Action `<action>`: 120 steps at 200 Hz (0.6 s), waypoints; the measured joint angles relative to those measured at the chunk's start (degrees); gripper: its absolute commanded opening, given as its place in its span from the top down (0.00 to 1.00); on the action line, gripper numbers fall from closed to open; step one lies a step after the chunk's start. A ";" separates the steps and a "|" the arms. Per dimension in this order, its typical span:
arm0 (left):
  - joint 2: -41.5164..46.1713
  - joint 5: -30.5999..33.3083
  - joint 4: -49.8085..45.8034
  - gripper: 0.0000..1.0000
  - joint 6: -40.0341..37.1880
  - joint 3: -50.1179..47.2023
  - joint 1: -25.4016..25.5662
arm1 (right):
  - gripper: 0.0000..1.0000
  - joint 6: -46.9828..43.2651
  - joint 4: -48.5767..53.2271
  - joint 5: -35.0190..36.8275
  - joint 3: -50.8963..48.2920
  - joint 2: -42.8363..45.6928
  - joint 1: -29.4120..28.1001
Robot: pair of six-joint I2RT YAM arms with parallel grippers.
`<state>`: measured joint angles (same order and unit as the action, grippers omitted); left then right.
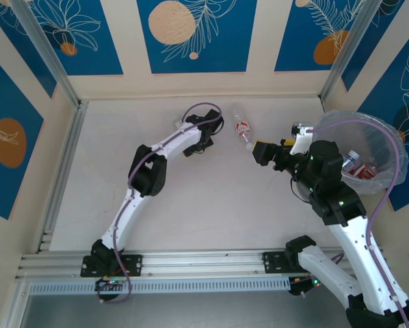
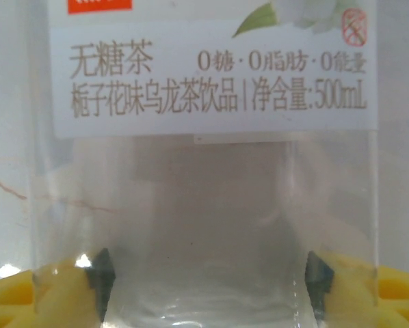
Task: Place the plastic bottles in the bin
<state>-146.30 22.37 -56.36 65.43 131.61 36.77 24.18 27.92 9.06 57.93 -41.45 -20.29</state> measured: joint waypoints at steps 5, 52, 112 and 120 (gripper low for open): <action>0.09 0.09 0.13 0.31 -0.02 -0.13 0.00 | 0.01 0.00 0.00 0.02 0.00 0.00 0.00; 1.86 0.20 2.91 0.29 -4.48 -3.63 0.15 | 0.01 0.02 0.44 0.28 0.00 0.00 -0.02; 9.97 -3.30 15.34 0.36 -17.79 -19.08 0.15 | 0.00 0.07 0.76 0.63 -0.57 0.02 -0.37; 10.88 -3.72 16.85 0.37 -19.28 -20.79 0.15 | 0.01 0.09 0.83 0.63 -0.87 0.00 -0.39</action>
<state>-135.41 18.65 -39.51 46.15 110.83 36.93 24.27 28.75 9.69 57.06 -41.45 -20.69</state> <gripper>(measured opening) 0.692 0.995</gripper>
